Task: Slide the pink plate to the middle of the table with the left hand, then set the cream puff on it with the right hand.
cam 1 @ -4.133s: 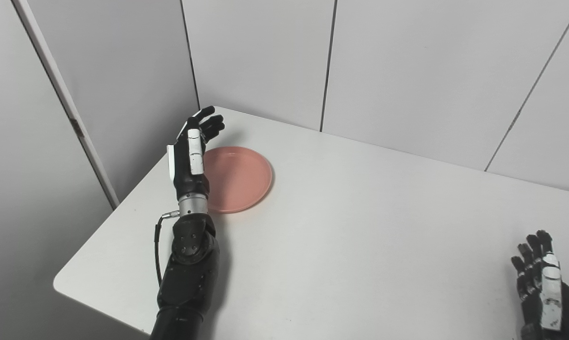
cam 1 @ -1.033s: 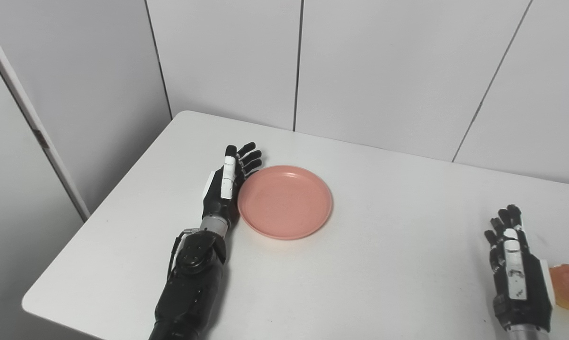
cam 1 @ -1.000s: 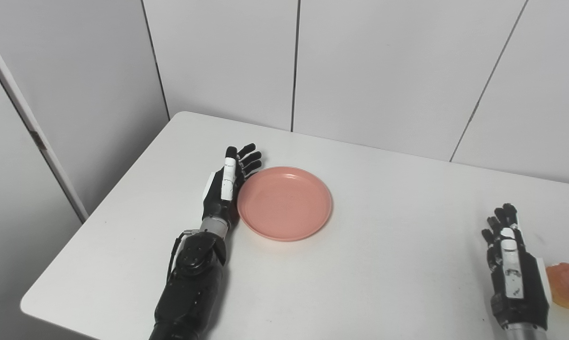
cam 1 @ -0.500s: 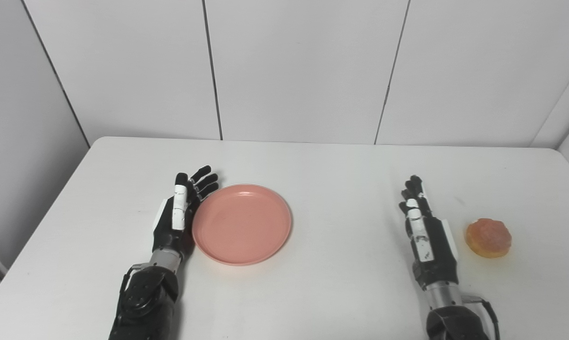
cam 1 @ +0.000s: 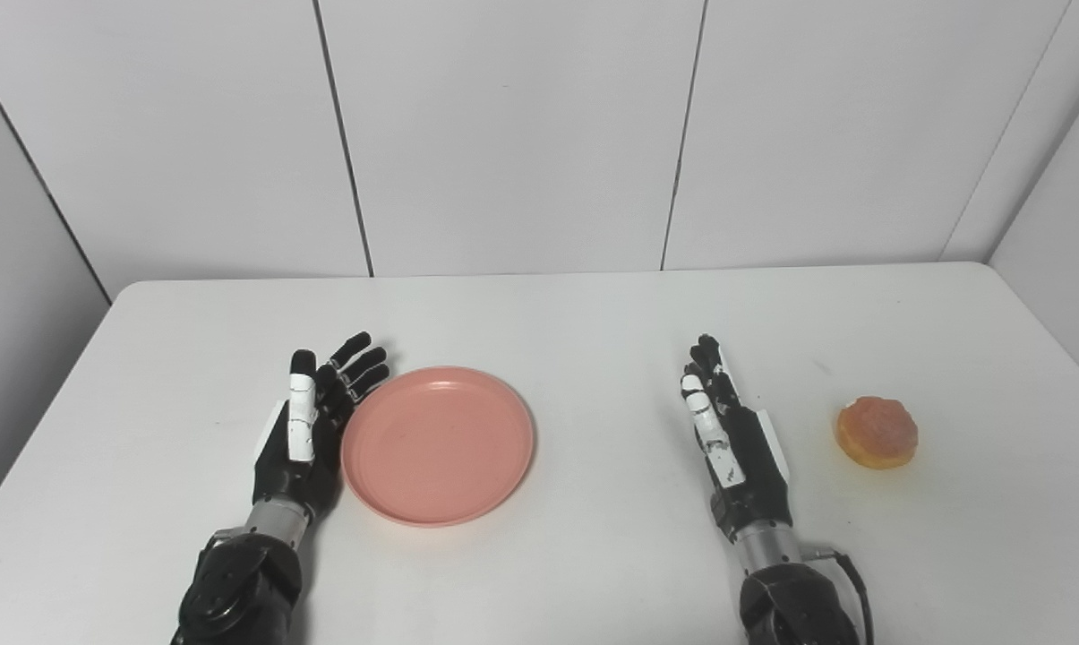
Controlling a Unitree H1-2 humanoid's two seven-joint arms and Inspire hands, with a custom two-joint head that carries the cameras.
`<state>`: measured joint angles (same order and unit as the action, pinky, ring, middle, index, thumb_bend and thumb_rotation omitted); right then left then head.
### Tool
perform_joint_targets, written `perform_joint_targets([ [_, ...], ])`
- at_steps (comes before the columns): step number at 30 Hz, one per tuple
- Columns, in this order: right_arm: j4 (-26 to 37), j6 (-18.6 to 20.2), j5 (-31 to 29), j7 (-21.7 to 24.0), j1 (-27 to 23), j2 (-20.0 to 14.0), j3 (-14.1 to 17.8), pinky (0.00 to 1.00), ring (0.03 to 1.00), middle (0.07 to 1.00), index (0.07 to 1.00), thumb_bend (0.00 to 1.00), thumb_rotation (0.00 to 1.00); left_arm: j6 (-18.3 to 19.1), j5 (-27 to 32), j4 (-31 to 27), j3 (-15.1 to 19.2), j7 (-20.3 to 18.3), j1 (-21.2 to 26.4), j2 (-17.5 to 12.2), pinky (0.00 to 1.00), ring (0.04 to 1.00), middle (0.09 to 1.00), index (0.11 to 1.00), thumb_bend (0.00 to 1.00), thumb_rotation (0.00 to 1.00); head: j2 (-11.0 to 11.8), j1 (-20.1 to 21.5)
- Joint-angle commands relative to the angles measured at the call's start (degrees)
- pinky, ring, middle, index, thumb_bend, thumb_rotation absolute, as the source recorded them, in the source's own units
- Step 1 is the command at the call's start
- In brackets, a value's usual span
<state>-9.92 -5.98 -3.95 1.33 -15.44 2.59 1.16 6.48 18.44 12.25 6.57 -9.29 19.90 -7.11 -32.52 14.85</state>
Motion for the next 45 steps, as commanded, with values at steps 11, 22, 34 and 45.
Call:
perform_joint_targets([
  [11,-0.6,2.1,0.9,-0.9,1.7,0.5,-0.8,1.00,1.000,1.000,1.000,0.67,0.79,2.9,0.0,-3.1,-1.7,-1.0,-1.5,2.2,0.88,0.880,0.860,0.836,0.83,0.99,-0.6,0.3],
  [22,-0.4,0.5,0.4,-0.5,2.1,-0.4,-1.1,1.00,1.000,1.000,1.000,0.59,0.79,-0.1,-2.1,-3.9,-4.3,-1.1,-3.5,4.1,0.88,0.884,0.868,0.847,0.81,0.99,-1.2,-1.3],
  [34,-0.4,0.7,-0.6,0.3,2.2,-0.8,-0.9,1.00,1.000,1.000,1.000,0.57,0.79,1.1,-4.3,-7.6,-7.0,-0.7,-5.9,6.2,0.97,0.937,0.922,0.903,0.80,1.00,-1.1,-1.5],
  [45,1.0,3.0,-1.4,0.5,2.7,-1.0,-0.9,1.00,1.000,1.000,1.000,0.63,0.77,0.4,-5.1,-9.3,-8.8,0.6,-8.3,8.7,0.97,0.950,0.942,0.927,0.76,0.98,-1.7,-2.2],
])
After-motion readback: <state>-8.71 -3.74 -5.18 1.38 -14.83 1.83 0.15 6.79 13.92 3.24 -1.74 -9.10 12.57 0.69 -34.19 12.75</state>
